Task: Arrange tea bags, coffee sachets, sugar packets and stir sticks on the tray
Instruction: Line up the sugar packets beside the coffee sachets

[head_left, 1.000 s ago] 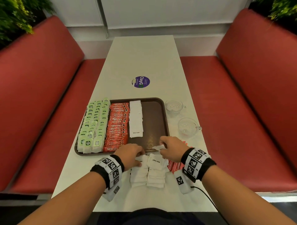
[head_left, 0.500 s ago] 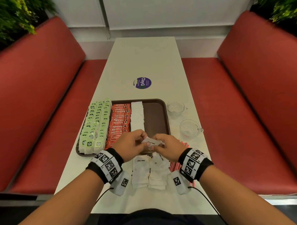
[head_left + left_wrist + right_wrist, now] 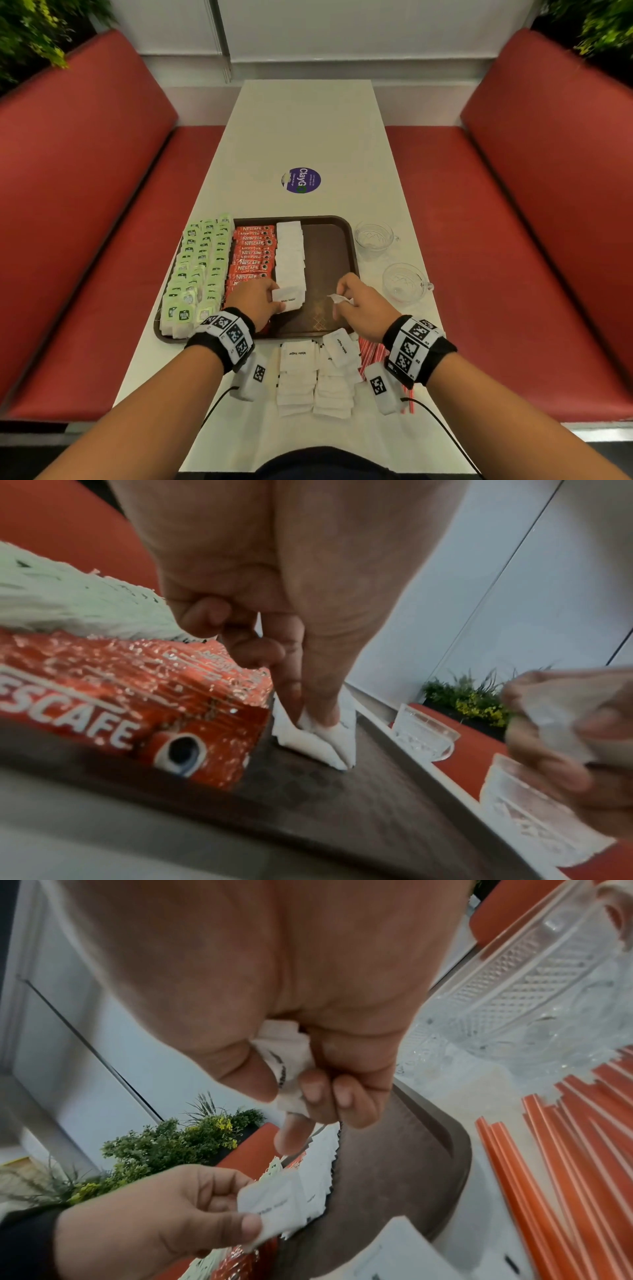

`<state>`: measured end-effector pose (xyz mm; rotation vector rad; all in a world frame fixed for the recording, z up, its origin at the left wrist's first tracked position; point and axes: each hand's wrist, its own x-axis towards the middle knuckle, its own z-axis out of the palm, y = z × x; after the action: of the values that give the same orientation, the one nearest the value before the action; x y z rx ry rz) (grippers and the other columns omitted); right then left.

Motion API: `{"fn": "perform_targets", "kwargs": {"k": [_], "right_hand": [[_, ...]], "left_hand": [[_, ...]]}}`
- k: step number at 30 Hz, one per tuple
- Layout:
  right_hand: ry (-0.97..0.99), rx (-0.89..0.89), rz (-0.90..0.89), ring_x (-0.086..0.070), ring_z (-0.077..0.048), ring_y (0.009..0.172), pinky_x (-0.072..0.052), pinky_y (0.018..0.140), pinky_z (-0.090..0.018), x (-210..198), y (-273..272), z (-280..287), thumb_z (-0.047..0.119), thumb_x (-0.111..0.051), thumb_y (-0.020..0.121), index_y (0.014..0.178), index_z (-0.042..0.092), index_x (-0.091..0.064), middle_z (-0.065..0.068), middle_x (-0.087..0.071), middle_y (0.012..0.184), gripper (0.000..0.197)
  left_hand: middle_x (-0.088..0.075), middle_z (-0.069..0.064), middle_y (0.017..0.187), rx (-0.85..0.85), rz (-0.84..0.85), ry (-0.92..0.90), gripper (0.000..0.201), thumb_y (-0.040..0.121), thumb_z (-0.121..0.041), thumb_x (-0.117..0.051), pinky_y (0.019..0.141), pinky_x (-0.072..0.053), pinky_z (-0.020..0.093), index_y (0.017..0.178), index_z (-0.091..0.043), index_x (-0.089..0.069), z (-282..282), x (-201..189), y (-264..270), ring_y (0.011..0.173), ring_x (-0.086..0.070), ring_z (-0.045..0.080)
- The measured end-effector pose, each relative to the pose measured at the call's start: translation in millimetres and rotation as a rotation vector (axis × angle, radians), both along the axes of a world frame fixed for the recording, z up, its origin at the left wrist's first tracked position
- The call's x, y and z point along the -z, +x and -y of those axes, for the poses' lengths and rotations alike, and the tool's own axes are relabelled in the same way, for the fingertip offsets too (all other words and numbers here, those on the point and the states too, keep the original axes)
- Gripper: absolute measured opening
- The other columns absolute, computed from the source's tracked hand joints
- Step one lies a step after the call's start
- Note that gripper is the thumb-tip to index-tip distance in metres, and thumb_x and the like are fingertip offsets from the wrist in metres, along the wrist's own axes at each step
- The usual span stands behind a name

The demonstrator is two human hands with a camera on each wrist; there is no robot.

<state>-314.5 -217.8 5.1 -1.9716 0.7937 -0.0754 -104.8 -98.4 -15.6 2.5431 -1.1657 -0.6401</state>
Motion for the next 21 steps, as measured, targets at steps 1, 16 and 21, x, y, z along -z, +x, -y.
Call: {"fn": "perform_targets", "kwargs": {"k": [1, 16, 21], "right_hand": [[-0.017, 0.003, 0.002, -0.050, -0.006, 0.053, -0.045, 0.051, -0.024, -1.3, 0.4, 1.2, 0.016, -0.050, 0.097, 0.099, 0.015, -0.046, -0.008, -0.072, 0.089, 0.004], [-0.130, -0.008, -0.053, -0.060, -0.012, 0.072, -0.053, 0.065, -0.029, 5.0, 5.5, 13.1, 0.017, -0.057, 0.094, 0.101, 0.022, -0.058, 0.001, -0.063, 0.090, 0.009], [-0.063, 0.016, -0.043, -0.067, -0.013, 0.075, -0.060, 0.067, -0.028, 4.6, 8.7, 13.5, 0.016, -0.065, 0.093, 0.107, 0.019, -0.064, 0.000, -0.066, 0.097, 0.014]], "left_hand": [[-0.063, -0.007, 0.091, -0.004, 0.010, 0.020, 0.034, 0.085, -0.036, -0.076, 0.080, -0.050, 0.030, 0.114, -0.026, -0.061, 2.5, 3.4, 1.4, 0.088, -0.061, 0.017], [-0.059, -0.007, 0.104, 0.241, 0.159, 0.024, 0.022, 0.084, -0.039, -0.074, 0.090, -0.049, 0.035, 0.103, -0.033, -0.065, 21.2, 15.7, 2.3, 0.098, -0.056, 0.017], [-0.063, -0.009, 0.116, 0.348, 0.261, 0.102, 0.018, 0.090, -0.039, -0.065, 0.097, -0.046, 0.040, 0.108, -0.038, -0.070, 22.8, 15.8, 0.5, 0.109, -0.054, 0.020]]}}
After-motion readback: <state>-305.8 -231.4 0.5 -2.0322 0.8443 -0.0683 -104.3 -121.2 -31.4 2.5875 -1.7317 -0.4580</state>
